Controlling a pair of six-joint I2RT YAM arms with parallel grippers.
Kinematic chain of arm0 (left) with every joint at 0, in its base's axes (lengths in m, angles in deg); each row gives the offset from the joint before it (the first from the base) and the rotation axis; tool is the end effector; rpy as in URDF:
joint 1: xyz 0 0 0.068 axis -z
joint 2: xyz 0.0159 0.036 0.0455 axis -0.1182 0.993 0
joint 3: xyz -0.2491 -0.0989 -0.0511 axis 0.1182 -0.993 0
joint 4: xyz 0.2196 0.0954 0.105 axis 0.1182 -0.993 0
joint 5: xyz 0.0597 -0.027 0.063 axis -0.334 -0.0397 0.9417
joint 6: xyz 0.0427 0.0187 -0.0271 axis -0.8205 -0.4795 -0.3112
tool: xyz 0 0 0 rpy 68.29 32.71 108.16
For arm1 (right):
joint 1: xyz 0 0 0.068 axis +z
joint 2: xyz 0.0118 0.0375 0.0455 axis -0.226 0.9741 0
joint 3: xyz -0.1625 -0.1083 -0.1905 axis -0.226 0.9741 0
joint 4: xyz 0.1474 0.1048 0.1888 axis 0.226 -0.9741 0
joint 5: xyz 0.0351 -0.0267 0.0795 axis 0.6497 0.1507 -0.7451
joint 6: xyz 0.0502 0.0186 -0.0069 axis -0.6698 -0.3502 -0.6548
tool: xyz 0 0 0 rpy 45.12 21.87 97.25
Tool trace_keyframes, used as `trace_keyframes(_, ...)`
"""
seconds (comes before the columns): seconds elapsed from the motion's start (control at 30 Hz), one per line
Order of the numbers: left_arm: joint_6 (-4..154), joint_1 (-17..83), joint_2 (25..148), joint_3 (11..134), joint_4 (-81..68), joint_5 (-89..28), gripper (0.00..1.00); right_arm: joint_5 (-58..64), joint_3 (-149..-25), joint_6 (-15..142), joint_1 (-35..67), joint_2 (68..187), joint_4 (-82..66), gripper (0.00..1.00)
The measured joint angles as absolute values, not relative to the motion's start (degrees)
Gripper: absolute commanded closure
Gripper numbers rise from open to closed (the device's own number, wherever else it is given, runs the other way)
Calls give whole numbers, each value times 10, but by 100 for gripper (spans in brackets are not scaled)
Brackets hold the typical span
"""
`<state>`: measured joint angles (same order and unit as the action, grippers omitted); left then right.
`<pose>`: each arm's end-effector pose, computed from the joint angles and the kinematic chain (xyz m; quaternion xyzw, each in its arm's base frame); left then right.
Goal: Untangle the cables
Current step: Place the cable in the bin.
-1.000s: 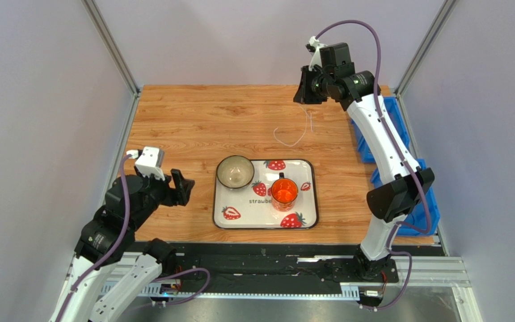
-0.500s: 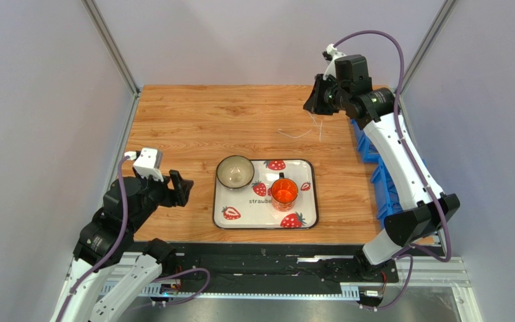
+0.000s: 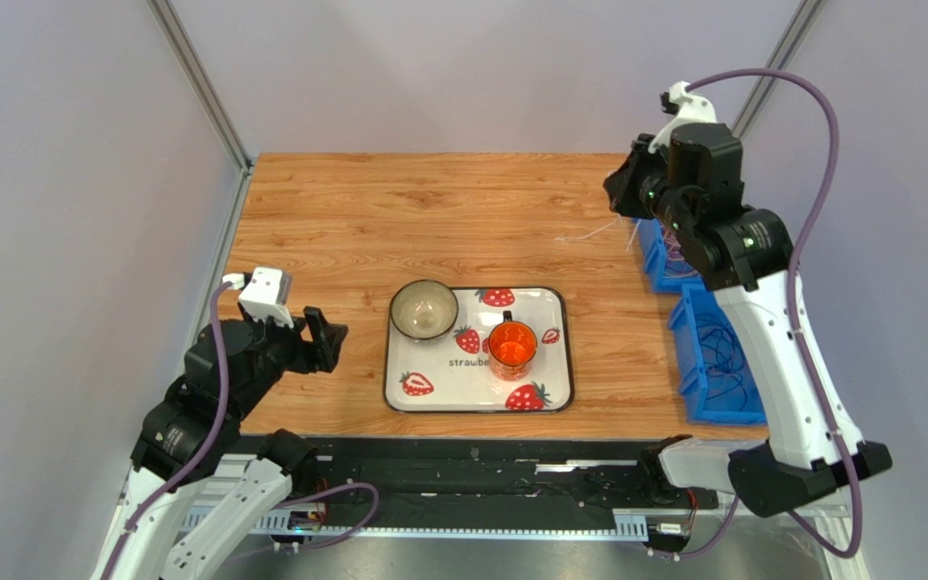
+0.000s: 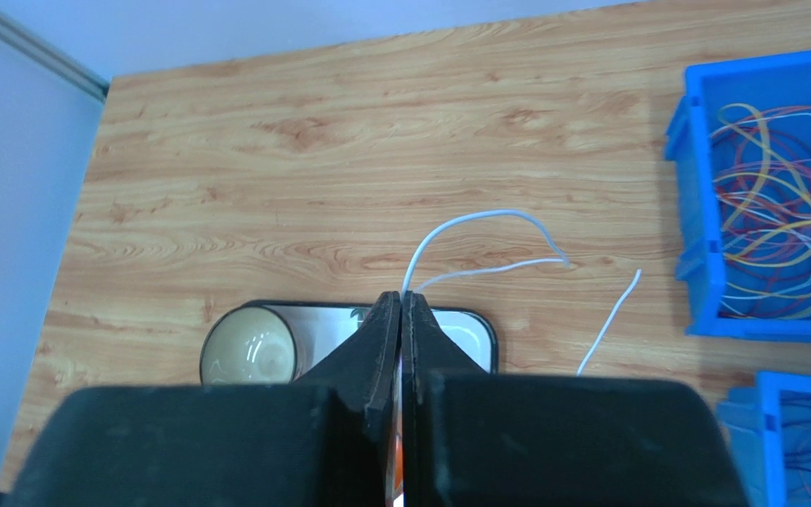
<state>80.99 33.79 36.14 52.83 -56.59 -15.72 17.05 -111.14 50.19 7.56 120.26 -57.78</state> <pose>0.0667 -0.0294 0.3536 0.0321 0.8191 -0.1748 0.5455 0.2276 0.0815 0.4808 0.0234 0.8427 0.1435 0.5184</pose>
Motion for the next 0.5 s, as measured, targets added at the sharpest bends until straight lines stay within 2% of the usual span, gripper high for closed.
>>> trace_keyframes(0.5, 812, 338, 362, 528, -566, -153, 23, 426, -1020, 483, 74, 1022, -559, 100)
